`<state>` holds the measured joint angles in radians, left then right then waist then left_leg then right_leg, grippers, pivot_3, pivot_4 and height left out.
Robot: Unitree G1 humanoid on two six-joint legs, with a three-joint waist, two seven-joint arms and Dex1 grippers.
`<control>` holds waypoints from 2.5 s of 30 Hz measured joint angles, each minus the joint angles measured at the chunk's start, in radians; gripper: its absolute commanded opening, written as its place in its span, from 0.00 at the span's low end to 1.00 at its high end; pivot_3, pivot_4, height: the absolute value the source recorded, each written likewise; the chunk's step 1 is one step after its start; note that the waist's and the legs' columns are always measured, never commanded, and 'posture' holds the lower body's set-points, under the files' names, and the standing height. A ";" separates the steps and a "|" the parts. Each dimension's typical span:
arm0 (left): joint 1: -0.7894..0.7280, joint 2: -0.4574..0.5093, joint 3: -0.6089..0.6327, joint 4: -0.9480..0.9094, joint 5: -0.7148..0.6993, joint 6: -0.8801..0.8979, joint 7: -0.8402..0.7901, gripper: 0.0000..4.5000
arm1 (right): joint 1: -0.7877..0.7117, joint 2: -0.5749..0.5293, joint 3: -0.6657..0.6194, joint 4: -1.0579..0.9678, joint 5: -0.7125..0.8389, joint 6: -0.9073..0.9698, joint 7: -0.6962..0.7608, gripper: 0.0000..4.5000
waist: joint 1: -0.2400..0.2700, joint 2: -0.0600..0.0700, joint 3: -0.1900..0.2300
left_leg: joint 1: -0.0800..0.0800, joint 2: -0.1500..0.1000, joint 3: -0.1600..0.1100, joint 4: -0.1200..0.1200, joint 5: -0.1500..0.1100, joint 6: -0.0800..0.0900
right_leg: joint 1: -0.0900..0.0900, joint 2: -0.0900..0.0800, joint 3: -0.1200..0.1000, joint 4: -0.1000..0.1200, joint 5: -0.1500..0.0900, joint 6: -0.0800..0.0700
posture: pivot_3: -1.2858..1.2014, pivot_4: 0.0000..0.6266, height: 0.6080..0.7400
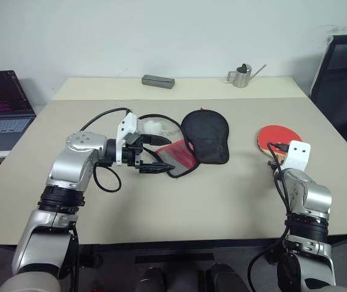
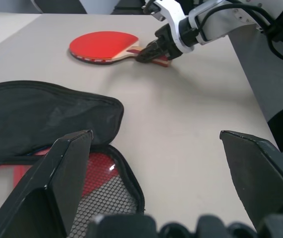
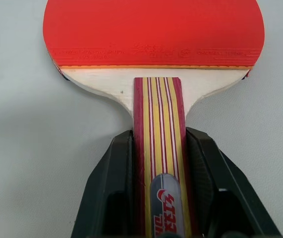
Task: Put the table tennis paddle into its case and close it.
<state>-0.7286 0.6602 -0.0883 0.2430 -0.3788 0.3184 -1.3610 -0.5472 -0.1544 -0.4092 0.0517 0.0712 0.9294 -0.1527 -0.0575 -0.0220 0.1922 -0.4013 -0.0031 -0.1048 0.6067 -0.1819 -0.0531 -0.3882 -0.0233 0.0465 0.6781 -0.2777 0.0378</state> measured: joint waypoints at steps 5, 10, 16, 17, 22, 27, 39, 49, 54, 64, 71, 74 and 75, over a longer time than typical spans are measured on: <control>0.014 0.012 0.030 -0.003 0.000 0.001 0.031 1.00 | 0.000 0.012 0.006 -0.004 0.003 -0.017 -0.010 0.26 | -0.001 0.001 0.000 | -0.001 0.000 0.000 -0.001 0.000 0.000 | -0.001 0.000 0.000 0.000 0.000 0.000 | 0.52 0.24 1.00; 0.035 0.016 0.061 -0.009 -0.001 0.002 0.066 1.00 | -0.003 0.015 0.029 -0.011 0.009 -0.037 -0.007 0.26 | -0.002 0.002 0.001 | -0.001 0.000 0.001 -0.009 0.000 0.000 | -0.005 0.000 0.000 0.000 0.001 0.003 | 0.52 0.24 1.00; 0.064 0.025 0.102 -0.025 -0.012 0.009 0.106 1.00 | -0.022 0.006 0.081 -0.070 0.010 -0.048 0.012 0.26 | -0.003 0.002 0.002 | -0.015 0.002 0.000 -0.014 0.000 0.000 | -0.022 0.002 -0.002 0.003 0.001 -0.003 | 0.52 0.24 1.00; 0.073 0.027 0.107 -0.031 -0.013 0.012 0.109 1.00 | -0.026 0.006 0.089 -0.087 0.010 -0.048 0.018 0.26 | -0.003 0.002 0.002 | -0.015 0.002 0.000 -0.014 0.000 0.000 | -0.022 0.002 -0.002 0.003 0.002 -0.005 | 0.52 0.24 1.00; 0.114 0.055 0.138 -0.047 -0.015 0.024 0.130 1.00 | -0.068 0.024 0.142 -0.195 0.027 -0.016 0.034 0.26 | -0.004 0.003 0.002 | -0.016 0.002 -0.001 -0.014 0.000 0.000 | -0.022 0.002 -0.003 0.002 0.002 -0.005 | 0.52 0.24 1.00; 0.140 0.060 0.146 -0.070 -0.018 0.030 0.140 1.00 | -0.093 0.103 0.201 -0.243 0.045 0.039 0.036 0.26 | -0.001 0.003 0.002 | -0.015 0.002 -0.001 -0.014 0.000 0.000 | -0.022 0.002 -0.003 0.002 0.000 -0.001 | 0.52 0.24 1.00; 0.171 0.062 0.158 -0.110 -0.035 0.050 0.171 1.00 | -0.204 0.187 0.257 0.058 0.029 -0.084 0.021 0.26 | -0.002 0.003 0.002 | -0.015 0.002 -0.001 -0.014 0.000 -0.001 | -0.022 0.002 -0.003 0.002 0.003 -0.005 | 0.52 0.24 1.00; 0.188 0.066 0.161 -0.134 -0.043 0.055 0.175 1.00 | -0.219 0.235 0.362 0.168 0.009 -0.173 0.047 0.26 | -0.006 0.003 0.002 | -0.015 0.002 -0.001 -0.014 0.000 -0.001 | -0.022 0.002 -0.003 0.003 0.003 -0.005 | 0.52 0.24 1.00; 0.196 0.072 0.166 -0.136 -0.045 0.063 0.183 1.00 | -0.219 0.244 0.385 0.215 -0.002 -0.217 0.047 0.26 | -0.006 0.003 0.002 | -0.015 0.002 -0.001 -0.013 0.000 -0.001 | -0.022 0.002 -0.003 0.003 0.003 -0.005 | 0.52 0.24 1.00; 0.198 0.075 0.166 -0.154 -0.049 0.064 0.192 1.00 | -0.242 0.220 0.397 0.348 -0.024 -0.312 0.057 0.26 | -0.006 0.003 0.002 | -0.015 0.002 -0.001 -0.013 0.000 -0.001 | -0.022 0.002 -0.003 0.003 0.003 -0.005 | 0.52 0.24 1.00; 0.198 0.076 0.166 -0.154 -0.049 0.064 0.192 1.00 | -0.250 0.214 0.414 0.385 -0.049 -0.324 0.085 0.26 | -0.006 0.003 0.002 | -0.015 0.003 -0.001 -0.013 0.000 -0.001 | -0.022 0.002 -0.003 0.003 0.003 -0.005 | 0.52 0.24 1.00; 0.198 0.078 0.166 -0.155 -0.049 0.064 0.191 1.00 | -0.250 0.217 0.420 0.385 -0.049 -0.323 0.086 0.42 | -0.006 0.003 0.002 | -0.015 0.003 -0.001 -0.013 0.000 -0.001 | -0.022 0.002 -0.003 0.003 0.003 -0.005 | 0.52 0.24 1.00; 0.198 0.078 0.166 -0.155 -0.049 0.064 0.191 1.00 | -0.250 0.220 0.420 0.382 -0.049 -0.323 0.086 0.47 | -0.006 0.003 0.002 | -0.015 0.003 -0.001 -0.013 0.000 -0.001 | -0.022 0.002 -0.003 0.003 0.003 -0.005 | 0.52 0.24 1.00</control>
<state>-0.5307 0.7382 0.0774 0.0885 -0.4278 0.3826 -1.1696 -0.7974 0.0655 0.0108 0.4339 0.0223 0.6068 -0.0666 -0.0636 -0.0191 0.1941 -0.4164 -0.0006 -0.1061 0.5934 -0.1815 -0.0538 -0.4104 -0.0212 0.0432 0.6812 -0.2747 0.0324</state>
